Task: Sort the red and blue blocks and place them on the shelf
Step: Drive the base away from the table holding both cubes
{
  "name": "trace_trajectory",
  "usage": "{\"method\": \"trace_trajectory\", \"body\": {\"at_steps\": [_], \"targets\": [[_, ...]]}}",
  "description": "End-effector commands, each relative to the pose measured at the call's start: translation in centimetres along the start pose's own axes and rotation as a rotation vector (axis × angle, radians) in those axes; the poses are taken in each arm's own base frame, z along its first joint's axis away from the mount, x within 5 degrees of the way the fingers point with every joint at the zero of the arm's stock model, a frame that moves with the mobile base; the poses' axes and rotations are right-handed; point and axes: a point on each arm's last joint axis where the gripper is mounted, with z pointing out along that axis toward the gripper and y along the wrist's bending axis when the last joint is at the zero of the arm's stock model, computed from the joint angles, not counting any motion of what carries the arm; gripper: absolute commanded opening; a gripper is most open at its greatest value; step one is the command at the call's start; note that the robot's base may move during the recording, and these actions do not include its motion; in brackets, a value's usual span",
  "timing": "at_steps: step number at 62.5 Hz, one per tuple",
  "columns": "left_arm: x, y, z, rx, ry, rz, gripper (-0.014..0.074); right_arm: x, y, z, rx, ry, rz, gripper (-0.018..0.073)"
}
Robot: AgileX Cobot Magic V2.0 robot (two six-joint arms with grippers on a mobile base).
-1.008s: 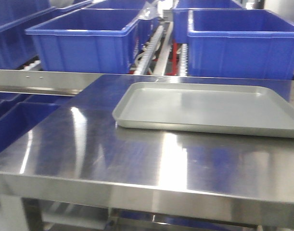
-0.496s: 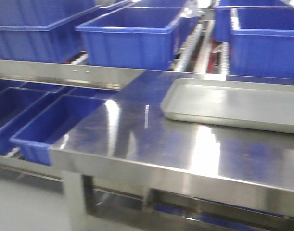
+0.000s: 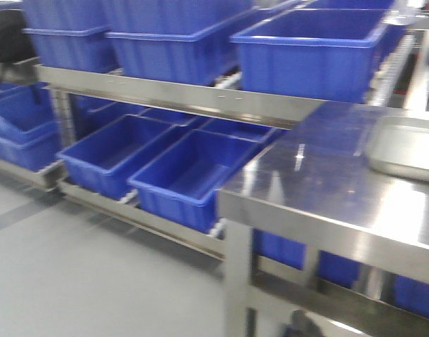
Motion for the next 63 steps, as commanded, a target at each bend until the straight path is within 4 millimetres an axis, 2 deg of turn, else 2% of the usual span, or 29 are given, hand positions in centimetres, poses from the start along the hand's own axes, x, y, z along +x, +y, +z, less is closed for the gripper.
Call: {"method": "trace_trajectory", "body": {"at_steps": [1, 63], "targets": [[-1.43, -0.46, -0.44, 0.032, -0.095, -0.015, 0.0123, -1.81, 0.29, -0.19, -0.015, -0.12, -0.011, 0.0056], [-1.43, -0.46, -0.44, 0.032, -0.095, -0.015, 0.0123, -1.81, 0.29, -0.19, -0.015, -0.12, -0.011, 0.0056]]}}
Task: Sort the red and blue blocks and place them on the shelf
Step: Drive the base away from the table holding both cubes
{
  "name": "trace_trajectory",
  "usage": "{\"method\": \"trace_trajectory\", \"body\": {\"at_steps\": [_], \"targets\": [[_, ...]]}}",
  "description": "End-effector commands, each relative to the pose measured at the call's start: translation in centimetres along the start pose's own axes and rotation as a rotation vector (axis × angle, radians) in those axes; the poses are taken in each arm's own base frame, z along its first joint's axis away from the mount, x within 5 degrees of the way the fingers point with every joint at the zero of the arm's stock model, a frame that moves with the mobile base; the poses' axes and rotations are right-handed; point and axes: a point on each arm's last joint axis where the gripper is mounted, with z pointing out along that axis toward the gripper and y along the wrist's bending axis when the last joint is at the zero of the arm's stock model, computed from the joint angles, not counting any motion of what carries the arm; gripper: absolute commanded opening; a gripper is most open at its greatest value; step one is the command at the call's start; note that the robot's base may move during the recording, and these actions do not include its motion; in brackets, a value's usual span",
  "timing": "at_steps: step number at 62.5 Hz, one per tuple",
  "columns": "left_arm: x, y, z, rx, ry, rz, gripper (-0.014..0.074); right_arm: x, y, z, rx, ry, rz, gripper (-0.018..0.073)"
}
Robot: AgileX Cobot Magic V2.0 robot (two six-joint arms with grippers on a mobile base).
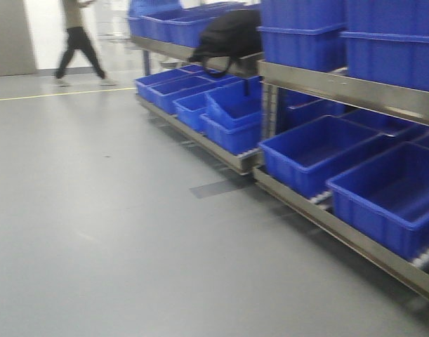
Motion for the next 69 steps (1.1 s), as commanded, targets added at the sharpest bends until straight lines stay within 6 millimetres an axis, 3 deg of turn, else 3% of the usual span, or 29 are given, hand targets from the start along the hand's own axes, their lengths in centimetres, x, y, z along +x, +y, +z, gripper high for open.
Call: {"method": "trace_trajectory", "body": {"at_steps": [1, 69], "targets": [[-1.43, -0.46, -0.44, 0.032, -0.095, -0.015, 0.0123, -1.81, 0.29, -0.19, -0.015, -0.12, -0.011, 0.0056], [-1.43, -0.46, -0.44, 0.032, -0.095, -0.015, 0.0123, -1.81, 0.29, -0.19, -0.015, -0.12, -0.011, 0.0056]]}}
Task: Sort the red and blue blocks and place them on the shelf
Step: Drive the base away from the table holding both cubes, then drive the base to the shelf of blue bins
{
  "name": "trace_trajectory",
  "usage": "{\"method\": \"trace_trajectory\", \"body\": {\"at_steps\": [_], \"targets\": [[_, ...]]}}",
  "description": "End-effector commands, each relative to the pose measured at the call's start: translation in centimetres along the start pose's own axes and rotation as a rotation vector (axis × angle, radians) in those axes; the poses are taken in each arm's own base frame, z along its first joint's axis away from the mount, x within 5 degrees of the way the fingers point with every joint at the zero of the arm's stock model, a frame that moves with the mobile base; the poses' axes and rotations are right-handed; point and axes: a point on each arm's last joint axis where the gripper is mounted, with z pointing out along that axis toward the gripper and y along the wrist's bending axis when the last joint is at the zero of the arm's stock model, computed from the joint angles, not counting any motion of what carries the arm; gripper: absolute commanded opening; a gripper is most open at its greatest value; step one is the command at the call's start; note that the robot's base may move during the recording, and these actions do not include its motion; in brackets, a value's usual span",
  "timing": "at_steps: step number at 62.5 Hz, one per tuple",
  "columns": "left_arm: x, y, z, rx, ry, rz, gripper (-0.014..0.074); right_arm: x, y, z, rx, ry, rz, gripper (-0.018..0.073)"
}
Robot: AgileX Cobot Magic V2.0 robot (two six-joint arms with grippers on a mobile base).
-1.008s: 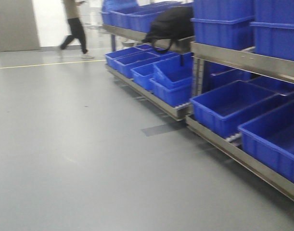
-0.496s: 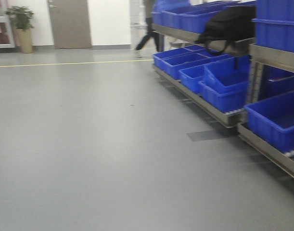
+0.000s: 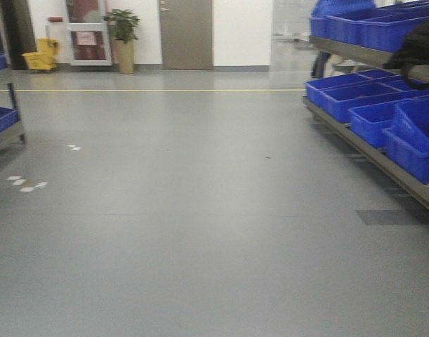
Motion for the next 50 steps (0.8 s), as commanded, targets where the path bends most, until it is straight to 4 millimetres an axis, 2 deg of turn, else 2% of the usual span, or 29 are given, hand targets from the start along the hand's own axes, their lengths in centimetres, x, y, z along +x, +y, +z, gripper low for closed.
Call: {"method": "trace_trajectory", "body": {"at_steps": [1, 50], "targets": [[-1.43, -0.46, -0.44, 0.032, -0.095, -0.015, 0.0123, -1.81, 0.29, -0.19, -0.015, -0.12, -0.011, 0.0056], [-1.43, -0.46, -0.44, 0.032, -0.095, -0.015, 0.0123, -1.81, 0.29, -0.19, -0.015, -0.12, -0.011, 0.0056]]}}
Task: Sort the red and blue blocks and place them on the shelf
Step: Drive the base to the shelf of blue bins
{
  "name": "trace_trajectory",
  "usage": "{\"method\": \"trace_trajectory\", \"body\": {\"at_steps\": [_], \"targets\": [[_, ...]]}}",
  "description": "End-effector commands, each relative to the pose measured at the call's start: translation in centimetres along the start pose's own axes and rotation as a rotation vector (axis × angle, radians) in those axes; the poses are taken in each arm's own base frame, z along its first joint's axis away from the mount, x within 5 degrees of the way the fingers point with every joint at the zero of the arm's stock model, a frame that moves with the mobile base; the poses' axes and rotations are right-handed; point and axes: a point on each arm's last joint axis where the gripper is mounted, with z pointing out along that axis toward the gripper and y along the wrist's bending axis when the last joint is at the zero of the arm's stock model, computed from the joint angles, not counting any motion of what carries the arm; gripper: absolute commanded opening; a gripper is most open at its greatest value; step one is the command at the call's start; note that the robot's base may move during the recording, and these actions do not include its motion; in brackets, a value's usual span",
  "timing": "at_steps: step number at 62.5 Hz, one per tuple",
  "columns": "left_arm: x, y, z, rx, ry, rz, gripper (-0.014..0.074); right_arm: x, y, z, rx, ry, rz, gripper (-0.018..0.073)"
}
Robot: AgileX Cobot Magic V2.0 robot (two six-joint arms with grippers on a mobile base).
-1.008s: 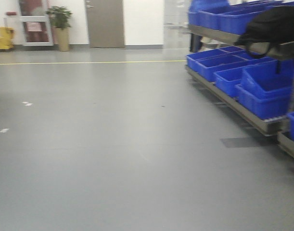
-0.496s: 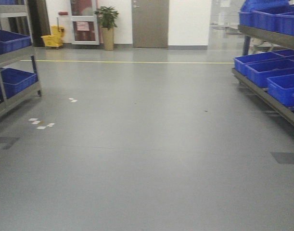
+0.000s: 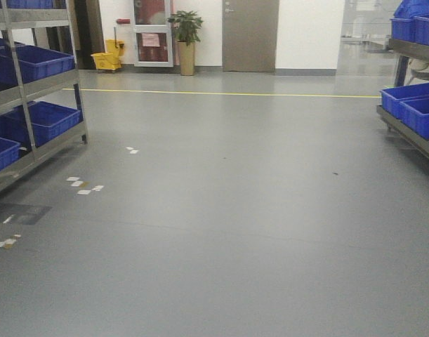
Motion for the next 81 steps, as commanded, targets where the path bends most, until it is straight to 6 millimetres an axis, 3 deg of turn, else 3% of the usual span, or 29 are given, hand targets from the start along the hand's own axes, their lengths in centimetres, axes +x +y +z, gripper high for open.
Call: {"method": "trace_trajectory", "body": {"at_steps": [1, 81], "targets": [[-1.43, -0.46, -0.44, 0.032, -0.095, -0.015, 0.0123, -1.81, 0.29, -0.19, -0.015, -0.12, -0.011, 0.0056], [-1.43, -0.46, -0.44, 0.032, -0.095, -0.015, 0.0123, -1.81, 0.29, -0.19, -0.015, -0.12, -0.011, 0.0056]]}}
